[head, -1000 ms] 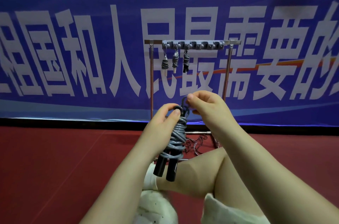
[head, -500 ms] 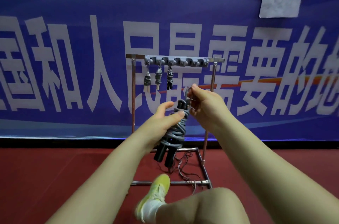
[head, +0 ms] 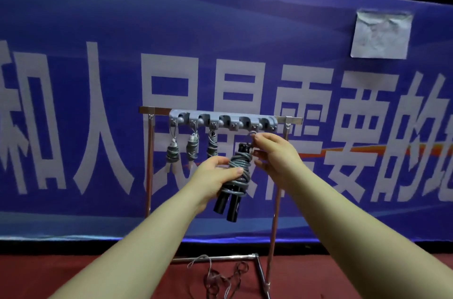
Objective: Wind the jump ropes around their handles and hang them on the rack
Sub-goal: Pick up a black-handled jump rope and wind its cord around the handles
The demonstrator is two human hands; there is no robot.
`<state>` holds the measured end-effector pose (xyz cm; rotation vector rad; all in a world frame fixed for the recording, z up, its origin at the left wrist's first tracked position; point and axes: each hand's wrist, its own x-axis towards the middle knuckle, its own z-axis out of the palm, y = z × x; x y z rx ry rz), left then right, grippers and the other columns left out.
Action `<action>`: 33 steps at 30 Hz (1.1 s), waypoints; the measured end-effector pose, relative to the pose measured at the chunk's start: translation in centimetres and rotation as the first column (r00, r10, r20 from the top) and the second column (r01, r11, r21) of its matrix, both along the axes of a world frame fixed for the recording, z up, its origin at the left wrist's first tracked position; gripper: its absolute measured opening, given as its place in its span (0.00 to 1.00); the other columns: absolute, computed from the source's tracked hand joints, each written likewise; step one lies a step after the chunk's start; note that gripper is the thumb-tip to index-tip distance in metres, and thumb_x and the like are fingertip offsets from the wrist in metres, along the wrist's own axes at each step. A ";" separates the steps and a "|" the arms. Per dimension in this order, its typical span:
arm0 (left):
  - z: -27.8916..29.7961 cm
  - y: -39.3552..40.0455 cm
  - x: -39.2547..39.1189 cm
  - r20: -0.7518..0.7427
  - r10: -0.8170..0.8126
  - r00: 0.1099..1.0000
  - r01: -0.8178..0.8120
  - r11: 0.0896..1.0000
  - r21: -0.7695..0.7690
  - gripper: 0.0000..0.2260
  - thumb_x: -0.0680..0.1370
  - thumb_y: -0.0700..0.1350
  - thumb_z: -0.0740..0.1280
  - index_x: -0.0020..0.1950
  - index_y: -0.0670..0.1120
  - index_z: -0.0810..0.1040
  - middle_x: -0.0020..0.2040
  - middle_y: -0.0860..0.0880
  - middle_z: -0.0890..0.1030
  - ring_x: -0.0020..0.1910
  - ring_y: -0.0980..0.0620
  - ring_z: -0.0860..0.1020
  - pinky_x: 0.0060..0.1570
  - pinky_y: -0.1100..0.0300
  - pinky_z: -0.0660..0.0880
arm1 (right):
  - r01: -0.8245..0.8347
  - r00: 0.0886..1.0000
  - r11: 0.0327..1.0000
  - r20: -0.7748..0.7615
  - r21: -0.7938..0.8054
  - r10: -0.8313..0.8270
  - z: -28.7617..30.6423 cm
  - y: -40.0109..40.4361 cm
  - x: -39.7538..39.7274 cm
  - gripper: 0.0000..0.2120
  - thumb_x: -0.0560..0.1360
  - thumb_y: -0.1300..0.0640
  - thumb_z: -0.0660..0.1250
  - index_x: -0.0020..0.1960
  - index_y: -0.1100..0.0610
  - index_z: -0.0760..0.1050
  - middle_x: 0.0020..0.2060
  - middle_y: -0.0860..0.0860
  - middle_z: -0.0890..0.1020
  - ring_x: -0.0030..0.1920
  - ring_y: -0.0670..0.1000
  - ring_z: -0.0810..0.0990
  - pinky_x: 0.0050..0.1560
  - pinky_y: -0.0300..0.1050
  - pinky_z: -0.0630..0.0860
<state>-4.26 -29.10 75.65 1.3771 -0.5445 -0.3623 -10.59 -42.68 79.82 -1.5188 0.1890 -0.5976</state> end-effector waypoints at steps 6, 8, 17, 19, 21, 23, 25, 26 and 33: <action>-1.7 -6.5 10.7 0.015 0.063 0.998 -0.063 0.998 -0.012 0.11 0.75 0.37 0.70 0.56 0.43 0.77 0.52 0.42 0.81 0.46 0.45 0.82 0.44 0.50 0.81 | 0.082 0.995 0.991 -0.056 -0.103 -0.088 -0.2 -6.5 11.3 0.07 0.77 0.53 0.67 0.47 0.56 0.78 0.35 0.51 0.77 0.34 0.47 0.71 0.34 0.41 0.69; -2.4 -8.2 13.7 0.017 0.090 0.996 -0.090 0.996 -0.024 0.11 0.75 0.37 0.69 0.57 0.42 0.77 0.52 0.41 0.81 0.44 0.45 0.82 0.39 0.52 0.81 | 0.102 0.989 0.990 -0.098 -0.099 -0.112 -0.5 -8.1 15.0 0.06 0.77 0.55 0.67 0.43 0.56 0.77 0.32 0.50 0.75 0.31 0.47 0.69 0.33 0.40 0.66; -3.3 -13.9 23.7 0.078 0.127 0.989 -0.124 0.992 -0.032 0.11 0.75 0.42 0.69 0.57 0.44 0.78 0.50 0.43 0.83 0.49 0.43 0.82 0.54 0.46 0.78 | 0.158 0.983 0.986 -0.090 -0.046 -0.162 -0.2 -12.2 26.5 0.07 0.76 0.59 0.66 0.39 0.57 0.73 0.29 0.49 0.73 0.27 0.46 0.70 0.25 0.37 0.68; -3.7 -14.2 24.6 0.070 0.108 0.992 -0.107 0.994 -0.013 0.06 0.76 0.41 0.68 0.53 0.44 0.79 0.48 0.43 0.84 0.48 0.44 0.82 0.52 0.49 0.79 | 0.190 0.961 0.981 -0.198 -0.043 -0.194 -0.2 -12.3 27.7 0.08 0.76 0.59 0.65 0.38 0.58 0.71 0.27 0.51 0.72 0.26 0.48 0.68 0.27 0.41 0.66; -4.2 -14.3 25.0 0.051 0.082 0.995 -0.082 0.997 -0.001 0.04 0.78 0.40 0.66 0.50 0.45 0.79 0.46 0.43 0.84 0.45 0.45 0.83 0.45 0.53 0.79 | 0.224 0.938 0.974 -0.274 0.020 -0.210 -0.4 -12.4 28.6 0.10 0.75 0.60 0.65 0.36 0.58 0.69 0.24 0.51 0.69 0.23 0.48 0.64 0.25 0.41 0.62; -4.7 -14.3 25.4 0.051 0.083 0.995 -0.083 0.997 0.004 0.05 0.78 0.40 0.66 0.52 0.43 0.79 0.46 0.43 0.84 0.46 0.45 0.83 0.45 0.54 0.79 | 0.190 0.943 0.970 -0.304 0.150 -0.138 -0.6 -12.3 28.7 0.11 0.76 0.59 0.64 0.35 0.56 0.69 0.25 0.50 0.69 0.22 0.46 0.63 0.24 0.37 0.61; -5.1 -14.3 25.6 0.066 0.105 0.992 -0.105 0.994 -0.002 0.10 0.77 0.41 0.67 0.58 0.43 0.77 0.50 0.43 0.83 0.49 0.45 0.82 0.52 0.49 0.79 | 0.159 0.959 0.960 -0.267 0.231 -0.095 -1.0 -12.4 28.9 0.13 0.78 0.57 0.63 0.34 0.55 0.69 0.26 0.49 0.69 0.23 0.46 0.65 0.25 0.36 0.61; -5.4 -14.3 25.6 0.075 0.118 0.990 -0.119 0.993 0.004 0.11 0.77 0.42 0.67 0.60 0.43 0.76 0.52 0.44 0.83 0.51 0.46 0.82 0.56 0.47 0.77 | 0.150 0.966 0.956 -0.244 0.250 -0.088 -1.4 -12.4 29.0 0.14 0.78 0.56 0.62 0.34 0.54 0.70 0.27 0.49 0.70 0.24 0.46 0.65 0.25 0.36 0.61; -7.4 -14.1 23.9 0.172 0.196 0.966 -0.222 0.963 0.153 0.20 0.81 0.49 0.58 0.73 0.51 0.65 0.69 0.48 0.72 0.66 0.47 0.70 0.66 0.46 0.68 | 0.119 0.993 0.987 0.035 -0.108 -0.116 -4.9 -12.7 26.2 0.07 0.79 0.58 0.61 0.48 0.55 0.78 0.38 0.49 0.78 0.38 0.48 0.76 0.41 0.41 0.73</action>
